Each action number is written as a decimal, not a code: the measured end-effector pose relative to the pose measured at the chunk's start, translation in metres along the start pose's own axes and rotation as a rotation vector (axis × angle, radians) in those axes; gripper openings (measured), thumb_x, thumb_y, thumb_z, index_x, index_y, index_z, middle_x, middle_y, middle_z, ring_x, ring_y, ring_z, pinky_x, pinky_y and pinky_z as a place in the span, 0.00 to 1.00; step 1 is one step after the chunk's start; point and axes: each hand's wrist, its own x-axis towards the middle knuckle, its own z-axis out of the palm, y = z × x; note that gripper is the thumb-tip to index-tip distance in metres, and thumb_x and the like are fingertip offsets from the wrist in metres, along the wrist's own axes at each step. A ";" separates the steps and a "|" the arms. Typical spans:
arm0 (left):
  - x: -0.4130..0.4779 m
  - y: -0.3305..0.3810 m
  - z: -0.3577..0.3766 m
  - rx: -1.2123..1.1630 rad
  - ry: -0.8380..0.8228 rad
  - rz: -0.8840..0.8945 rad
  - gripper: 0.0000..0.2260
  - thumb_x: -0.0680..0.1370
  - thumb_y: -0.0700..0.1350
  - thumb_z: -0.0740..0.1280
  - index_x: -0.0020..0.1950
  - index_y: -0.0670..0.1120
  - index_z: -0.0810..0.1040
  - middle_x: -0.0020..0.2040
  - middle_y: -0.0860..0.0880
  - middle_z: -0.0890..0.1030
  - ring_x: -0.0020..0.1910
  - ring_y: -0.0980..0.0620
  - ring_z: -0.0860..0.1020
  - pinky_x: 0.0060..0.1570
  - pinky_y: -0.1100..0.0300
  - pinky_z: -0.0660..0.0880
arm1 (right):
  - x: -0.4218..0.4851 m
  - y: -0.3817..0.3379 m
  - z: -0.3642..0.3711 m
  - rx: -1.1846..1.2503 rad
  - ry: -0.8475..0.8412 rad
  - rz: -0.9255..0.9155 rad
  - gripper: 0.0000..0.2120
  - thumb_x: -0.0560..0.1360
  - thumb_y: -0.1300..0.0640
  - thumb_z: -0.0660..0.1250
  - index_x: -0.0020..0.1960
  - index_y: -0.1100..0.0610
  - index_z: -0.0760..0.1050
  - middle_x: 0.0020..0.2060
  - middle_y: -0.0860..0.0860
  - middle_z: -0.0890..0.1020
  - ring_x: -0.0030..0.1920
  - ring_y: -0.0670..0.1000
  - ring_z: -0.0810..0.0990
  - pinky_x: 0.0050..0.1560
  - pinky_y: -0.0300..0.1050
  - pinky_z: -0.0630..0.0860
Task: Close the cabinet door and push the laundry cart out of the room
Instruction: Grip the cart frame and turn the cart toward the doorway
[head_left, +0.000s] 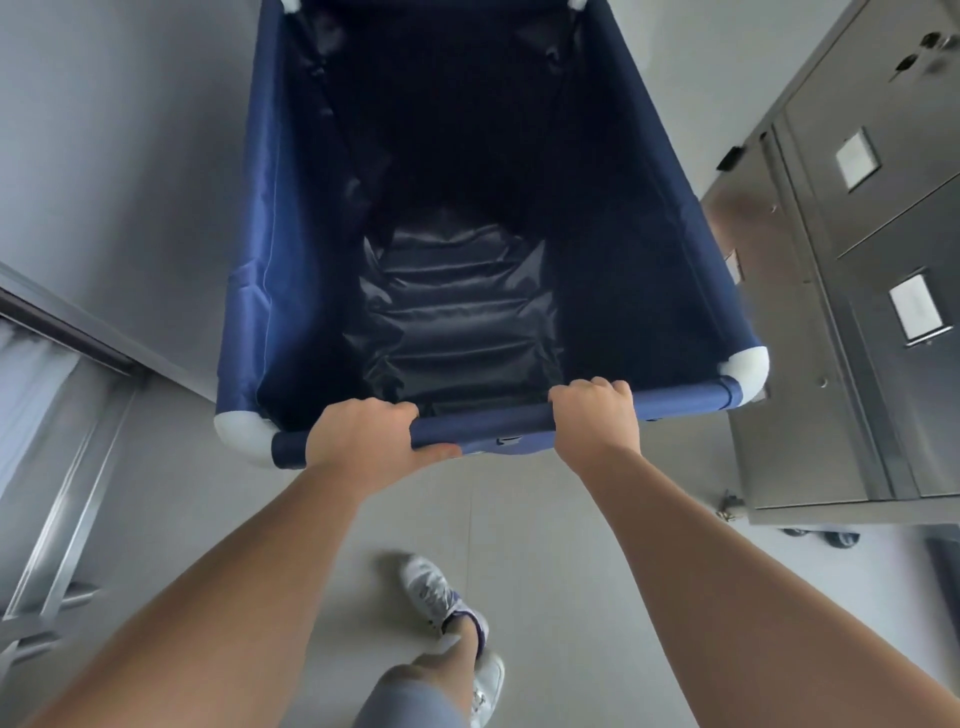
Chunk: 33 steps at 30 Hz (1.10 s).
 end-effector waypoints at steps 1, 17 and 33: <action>0.008 -0.004 -0.001 0.004 0.002 0.000 0.33 0.64 0.81 0.46 0.32 0.52 0.68 0.23 0.54 0.68 0.22 0.54 0.67 0.24 0.59 0.57 | 0.006 -0.001 -0.002 0.000 0.004 0.005 0.13 0.67 0.65 0.67 0.47 0.50 0.74 0.37 0.48 0.74 0.40 0.52 0.69 0.46 0.45 0.61; 0.143 -0.054 -0.009 -0.001 0.043 0.002 0.31 0.66 0.79 0.50 0.30 0.51 0.65 0.21 0.55 0.66 0.20 0.53 0.65 0.24 0.61 0.55 | 0.145 0.000 -0.034 -0.021 0.023 0.009 0.15 0.67 0.66 0.67 0.48 0.50 0.74 0.38 0.48 0.73 0.41 0.53 0.68 0.47 0.47 0.62; 0.283 -0.097 -0.016 0.030 0.046 -0.076 0.34 0.63 0.81 0.44 0.31 0.52 0.65 0.23 0.56 0.65 0.21 0.52 0.66 0.25 0.59 0.59 | 0.299 0.018 -0.082 -0.001 -0.006 -0.095 0.08 0.69 0.62 0.65 0.45 0.50 0.73 0.36 0.48 0.74 0.40 0.53 0.71 0.45 0.46 0.63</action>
